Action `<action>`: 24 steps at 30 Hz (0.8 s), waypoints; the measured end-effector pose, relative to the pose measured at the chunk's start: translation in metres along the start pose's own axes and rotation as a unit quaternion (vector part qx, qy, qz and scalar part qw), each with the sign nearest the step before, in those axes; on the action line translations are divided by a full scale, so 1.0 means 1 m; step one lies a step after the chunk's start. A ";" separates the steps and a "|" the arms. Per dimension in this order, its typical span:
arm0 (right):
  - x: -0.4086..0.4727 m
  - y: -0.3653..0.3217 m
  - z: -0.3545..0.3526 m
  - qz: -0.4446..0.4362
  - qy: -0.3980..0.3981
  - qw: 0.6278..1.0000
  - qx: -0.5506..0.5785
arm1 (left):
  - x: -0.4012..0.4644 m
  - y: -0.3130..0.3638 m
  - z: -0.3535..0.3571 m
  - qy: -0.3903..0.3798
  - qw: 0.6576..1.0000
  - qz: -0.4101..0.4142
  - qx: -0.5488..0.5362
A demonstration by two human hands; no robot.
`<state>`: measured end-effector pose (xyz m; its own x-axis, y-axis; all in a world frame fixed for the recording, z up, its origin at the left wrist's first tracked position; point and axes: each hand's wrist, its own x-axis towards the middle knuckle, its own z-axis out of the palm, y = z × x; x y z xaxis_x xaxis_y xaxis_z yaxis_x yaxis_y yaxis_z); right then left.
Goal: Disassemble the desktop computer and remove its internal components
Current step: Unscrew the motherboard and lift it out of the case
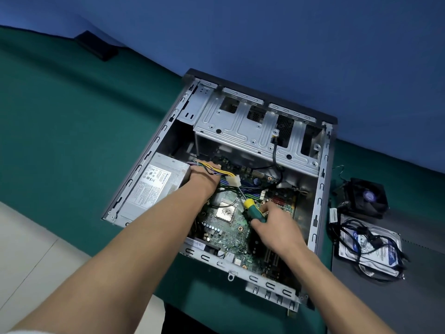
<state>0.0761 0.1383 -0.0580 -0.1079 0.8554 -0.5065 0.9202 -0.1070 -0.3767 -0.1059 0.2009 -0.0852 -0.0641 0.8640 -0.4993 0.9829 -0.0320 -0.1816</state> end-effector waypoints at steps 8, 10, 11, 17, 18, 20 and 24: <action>0.001 -0.001 0.001 0.009 -0.011 1.000 0.002 | -0.002 0.000 -0.006 0.011 0.998 -0.030 -0.045; 0.000 0.000 0.002 0.011 -0.013 1.000 0.004 | -0.002 0.000 -0.009 -0.002 1.000 -0.020 -0.020; 0.000 0.000 0.002 0.012 -0.014 1.000 0.005 | -0.002 -0.001 -0.009 -0.008 1.000 -0.010 -0.006; 0.002 -0.001 0.004 0.011 -0.020 1.000 0.007 | 0.000 -0.002 -0.008 -0.009 0.999 -0.026 -0.044; 0.002 -0.001 0.004 0.010 -0.021 1.000 0.009 | 0.002 -0.002 -0.007 -0.008 0.999 -0.024 -0.049; 0.003 0.000 0.003 0.011 -0.023 1.000 0.015 | 0.006 -0.005 -0.007 -0.012 0.999 -0.005 -0.031; 0.002 -0.001 0.003 0.010 -0.028 0.999 0.017 | 0.008 -0.005 -0.002 -0.022 1.000 0.018 -0.013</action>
<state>0.0738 0.1388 -0.0614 -0.1115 0.8234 -0.5565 0.9094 -0.1412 -0.3911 -0.1111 0.2089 -0.0861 -0.0359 0.8401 -0.5413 0.9889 -0.0484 -0.1407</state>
